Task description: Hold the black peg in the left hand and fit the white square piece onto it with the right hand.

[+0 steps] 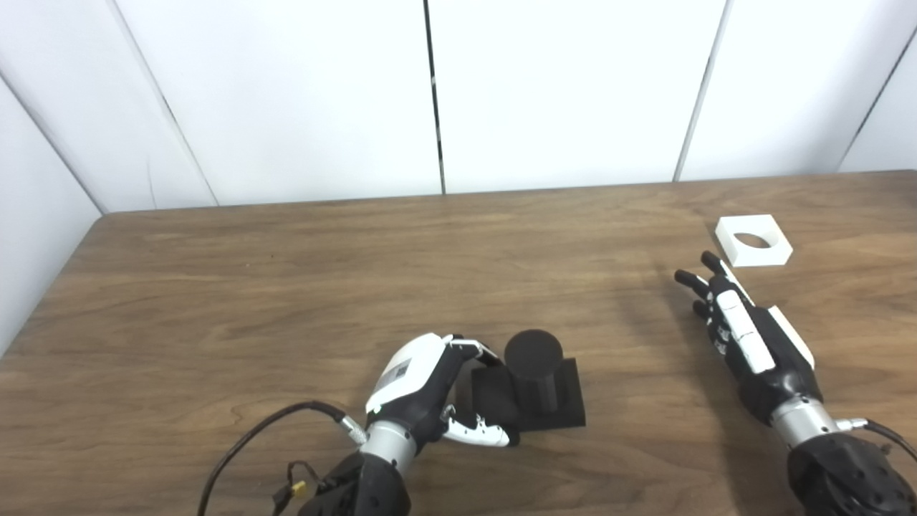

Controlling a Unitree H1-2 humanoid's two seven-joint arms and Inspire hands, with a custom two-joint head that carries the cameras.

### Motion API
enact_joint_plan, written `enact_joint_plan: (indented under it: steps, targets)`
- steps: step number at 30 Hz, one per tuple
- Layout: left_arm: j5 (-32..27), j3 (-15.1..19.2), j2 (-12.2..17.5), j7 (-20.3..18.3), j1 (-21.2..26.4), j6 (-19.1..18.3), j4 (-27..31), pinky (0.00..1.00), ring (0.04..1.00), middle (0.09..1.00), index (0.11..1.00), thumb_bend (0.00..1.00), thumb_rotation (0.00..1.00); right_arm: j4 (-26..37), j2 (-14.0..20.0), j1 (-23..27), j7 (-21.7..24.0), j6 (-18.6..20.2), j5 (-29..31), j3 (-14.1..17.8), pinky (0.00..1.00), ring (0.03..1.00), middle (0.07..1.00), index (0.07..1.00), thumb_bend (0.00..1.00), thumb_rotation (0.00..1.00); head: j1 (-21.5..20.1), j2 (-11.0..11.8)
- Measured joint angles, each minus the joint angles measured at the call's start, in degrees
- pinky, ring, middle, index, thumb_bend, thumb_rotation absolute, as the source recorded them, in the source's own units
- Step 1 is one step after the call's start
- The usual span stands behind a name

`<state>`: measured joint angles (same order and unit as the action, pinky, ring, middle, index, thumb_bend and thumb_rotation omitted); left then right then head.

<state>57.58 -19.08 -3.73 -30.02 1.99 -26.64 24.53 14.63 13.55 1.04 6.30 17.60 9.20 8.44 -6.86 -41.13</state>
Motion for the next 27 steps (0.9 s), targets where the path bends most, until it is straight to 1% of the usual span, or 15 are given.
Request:
enact_joint_plan:
  steps: [2,5,9,18,22,27]
  targets:
    - [0.08,-0.27,0.00,1.43,-0.18,0.27,-0.59,0.98,0.929,0.836,0.487,0.51,0.05,0.00,-0.04,-0.01,0.00,-0.01,0.00,0.00,1.00,1.000,0.892,1.000,0.55,0.85,-0.09,-0.26]
    - [0.71,-0.82,0.04,3.80,-0.22,0.67,-2.24,0.99,0.927,0.832,0.488,0.51,0.05,0.00,-0.04,-0.01,0.00,-0.01,0.02,0.05,1.00,1.000,0.893,1.000,0.55,0.85,0.09,-0.53]
    - [1.12,-1.39,0.05,5.41,-0.19,0.74,-3.36,1.00,0.935,0.830,0.488,0.51,0.05,0.20,0.02,-0.15,0.01,0.00,0.04,0.13,1.00,1.000,0.895,1.000,0.54,0.86,0.35,-0.53]
    - [1.18,-1.73,0.08,6.70,0.56,0.76,-4.81,1.00,0.949,0.836,0.487,0.51,0.05,0.93,0.26,-0.35,0.07,0.49,0.27,0.36,1.00,1.000,0.898,1.000,0.54,0.85,0.62,-0.97]
    - [1.71,-2.88,1.38,6.51,1.26,0.76,-5.04,1.00,0.953,0.835,0.486,0.51,0.06,0.93,0.52,-0.33,0.09,0.50,0.20,0.34,1.00,1.000,0.897,1.000,0.54,0.87,0.44,-0.97]
    - [3.21,-3.44,1.82,5.98,1.44,0.77,-5.16,1.00,0.963,0.841,0.485,0.51,0.06,0.98,1.46,-0.14,0.10,0.65,0.27,0.63,1.00,1.000,0.898,1.000,0.54,0.85,-0.35,-0.97]
